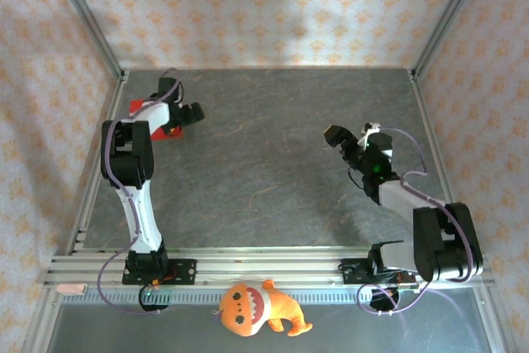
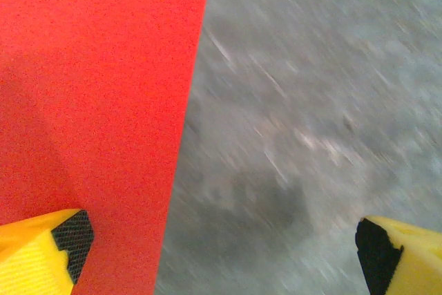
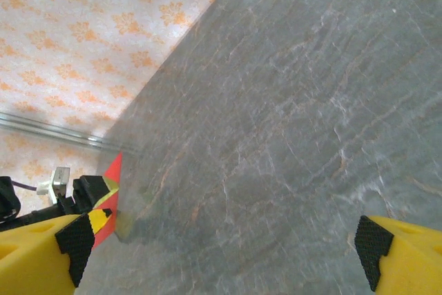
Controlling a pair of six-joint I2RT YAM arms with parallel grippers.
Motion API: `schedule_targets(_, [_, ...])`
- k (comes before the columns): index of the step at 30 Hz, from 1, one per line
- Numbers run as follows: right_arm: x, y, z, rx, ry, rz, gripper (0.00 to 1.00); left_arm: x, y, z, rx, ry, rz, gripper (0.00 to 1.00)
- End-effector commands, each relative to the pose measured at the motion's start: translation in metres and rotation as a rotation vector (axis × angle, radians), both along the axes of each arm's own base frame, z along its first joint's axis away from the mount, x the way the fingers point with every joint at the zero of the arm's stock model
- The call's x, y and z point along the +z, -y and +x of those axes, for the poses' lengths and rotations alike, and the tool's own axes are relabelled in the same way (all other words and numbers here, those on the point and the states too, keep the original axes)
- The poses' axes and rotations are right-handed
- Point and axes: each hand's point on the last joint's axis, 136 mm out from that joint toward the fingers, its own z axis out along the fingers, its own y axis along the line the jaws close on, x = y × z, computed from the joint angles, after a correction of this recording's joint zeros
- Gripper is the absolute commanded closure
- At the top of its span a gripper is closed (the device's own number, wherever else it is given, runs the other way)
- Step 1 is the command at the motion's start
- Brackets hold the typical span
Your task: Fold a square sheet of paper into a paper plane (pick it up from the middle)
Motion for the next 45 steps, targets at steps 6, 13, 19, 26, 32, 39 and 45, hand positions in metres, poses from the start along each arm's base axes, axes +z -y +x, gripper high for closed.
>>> schedule_targets(6, [0.003,0.008,-0.027,-0.029,0.005,-0.019,0.00,-0.019,0.100,-0.067,-0.018,-0.044,-0.169,0.01])
schedule_targets(13, [0.010,0.005,-0.036,-0.003,0.028,-0.020,0.00,0.012,0.192,-0.111,-0.042,0.105,-0.333,0.01])
schedule_targets(19, [0.014,-0.001,-0.034,0.023,0.030,0.002,0.00,0.051,0.175,-0.104,-0.077,0.192,-0.164,0.01])
schedule_targets(26, [0.021,-0.009,-0.028,0.050,0.044,0.079,0.00,0.042,0.156,-0.087,-0.152,0.133,-0.065,0.01])
schedule_targets(32, [0.016,-0.008,-0.025,0.040,0.021,0.090,0.00,0.013,0.167,-0.092,-0.139,0.075,-0.086,0.01])
schedule_targets(39, [0.008,0.006,-0.028,-0.027,-0.007,0.011,0.00,-0.020,0.197,-0.117,-0.087,0.042,-0.145,0.01])
schedule_targets(45, [-0.001,0.027,-0.027,-0.142,-0.078,-0.027,0.00,-0.029,0.209,-0.143,-0.026,0.043,-0.180,0.01])
